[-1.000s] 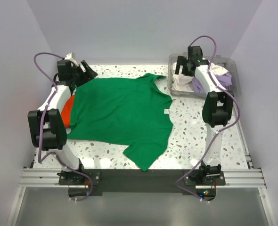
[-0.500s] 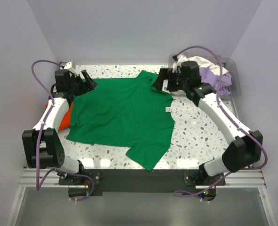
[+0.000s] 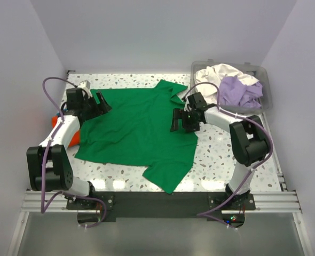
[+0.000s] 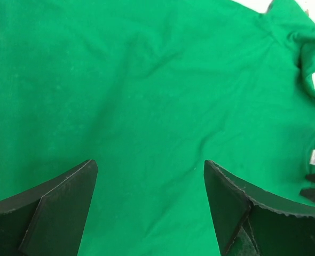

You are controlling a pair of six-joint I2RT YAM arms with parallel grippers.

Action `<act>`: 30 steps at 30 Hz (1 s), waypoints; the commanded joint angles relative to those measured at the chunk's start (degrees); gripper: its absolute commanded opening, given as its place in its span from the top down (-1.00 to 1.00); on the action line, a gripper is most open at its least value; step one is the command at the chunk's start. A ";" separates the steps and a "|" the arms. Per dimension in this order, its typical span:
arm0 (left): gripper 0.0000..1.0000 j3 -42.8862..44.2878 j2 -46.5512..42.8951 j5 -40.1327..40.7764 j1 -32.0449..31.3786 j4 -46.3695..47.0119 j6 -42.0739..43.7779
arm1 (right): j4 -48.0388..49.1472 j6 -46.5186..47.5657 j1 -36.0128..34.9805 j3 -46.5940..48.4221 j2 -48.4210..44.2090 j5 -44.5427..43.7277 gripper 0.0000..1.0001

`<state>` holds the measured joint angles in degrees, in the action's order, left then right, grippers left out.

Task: Fold and stack the t-shirts
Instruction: Flatten the tshirt out

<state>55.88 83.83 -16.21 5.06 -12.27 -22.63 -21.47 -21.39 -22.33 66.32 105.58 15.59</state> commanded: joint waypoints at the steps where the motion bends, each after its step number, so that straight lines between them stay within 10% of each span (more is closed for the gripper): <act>1: -0.72 -0.77 -2.18 1.18 0.04 0.67 2.50 | -1.20 1.79 0.18 1.79 4.10 0.14 -0.88; 10: -0.73 -3.14 -3.15 -0.57 -0.23 2.16 4.18 | -15.34 0.03 0.35 5.57 7.01 -22.07 -0.88; 30: -0.73 8.37 24.79 -3.48 -9.36 13.85 1.01 | -19.48 -2.43 7.73 2.41 4.73 -28.95 -0.89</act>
<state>61.54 106.04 -18.24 -3.57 -3.44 -21.06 -35.81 -23.57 -16.36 71.88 108.66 -7.97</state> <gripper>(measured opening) 0.862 0.940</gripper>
